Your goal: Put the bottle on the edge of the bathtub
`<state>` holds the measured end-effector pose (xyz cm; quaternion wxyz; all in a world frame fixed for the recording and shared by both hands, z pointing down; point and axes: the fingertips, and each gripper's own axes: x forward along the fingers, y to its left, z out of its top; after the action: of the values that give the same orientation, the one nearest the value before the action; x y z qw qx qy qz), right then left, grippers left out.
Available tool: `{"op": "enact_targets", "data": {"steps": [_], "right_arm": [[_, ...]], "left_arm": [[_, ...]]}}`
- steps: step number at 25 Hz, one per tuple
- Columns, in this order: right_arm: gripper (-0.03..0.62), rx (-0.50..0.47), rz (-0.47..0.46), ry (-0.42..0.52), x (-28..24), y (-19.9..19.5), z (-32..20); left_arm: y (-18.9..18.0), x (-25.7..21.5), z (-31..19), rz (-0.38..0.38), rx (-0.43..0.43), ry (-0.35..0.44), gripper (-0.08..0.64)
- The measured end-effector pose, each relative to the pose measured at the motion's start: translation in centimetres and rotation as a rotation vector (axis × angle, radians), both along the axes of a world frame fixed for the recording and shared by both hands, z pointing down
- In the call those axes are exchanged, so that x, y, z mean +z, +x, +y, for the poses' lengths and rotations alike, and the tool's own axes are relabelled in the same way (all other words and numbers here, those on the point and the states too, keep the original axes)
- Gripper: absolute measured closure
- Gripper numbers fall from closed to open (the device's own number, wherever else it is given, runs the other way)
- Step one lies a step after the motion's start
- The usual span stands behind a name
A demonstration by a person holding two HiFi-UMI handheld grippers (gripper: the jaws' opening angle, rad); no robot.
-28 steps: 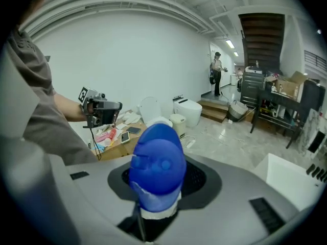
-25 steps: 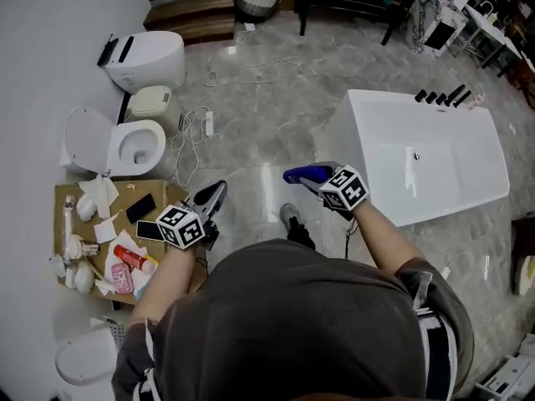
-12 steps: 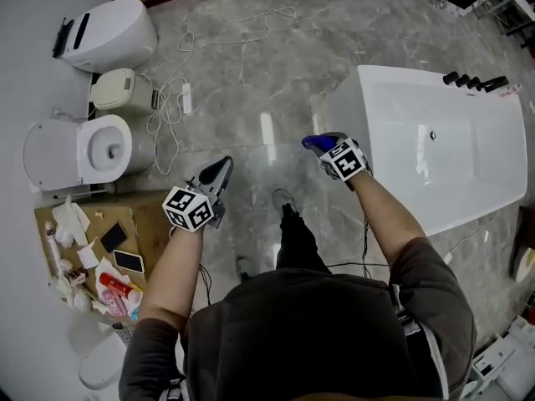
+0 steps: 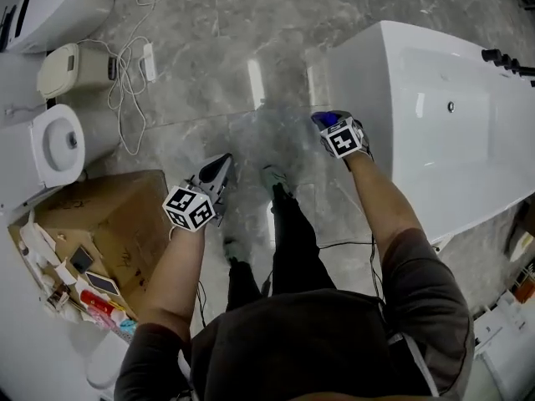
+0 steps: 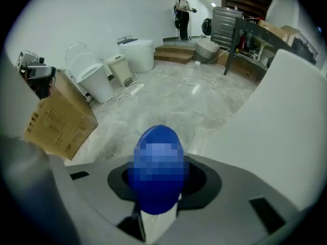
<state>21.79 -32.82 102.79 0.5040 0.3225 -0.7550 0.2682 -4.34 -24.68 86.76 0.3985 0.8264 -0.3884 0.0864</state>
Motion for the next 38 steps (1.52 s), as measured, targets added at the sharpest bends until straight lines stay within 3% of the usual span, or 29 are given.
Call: {"op": "enact_targets", "data": {"steps": [7,17,28,38], "right_arm": [[0.457,0.020,0.080,-0.045,12.2,2.7,-1.3],[0.457,0.013,0.184,-0.089,24.4,5.4,-1.9],[0.456,0.027,0.159,-0.079,29.8,5.4,-2.8],[0.447,-0.008,0.215,-0.100,31.1,6.2,-2.7]], "left_arm": [[1.6,10.2,1.3,0.040,-0.017,-0.109,0.558],[1.5,18.9,2.6,0.044,0.001,-0.207,0.558],[1.9,23.3,-0.9,0.020,0.004,-0.208,0.558],[2.2,24.0,-1.6,0.010,0.006,-0.209,0.558]]}}
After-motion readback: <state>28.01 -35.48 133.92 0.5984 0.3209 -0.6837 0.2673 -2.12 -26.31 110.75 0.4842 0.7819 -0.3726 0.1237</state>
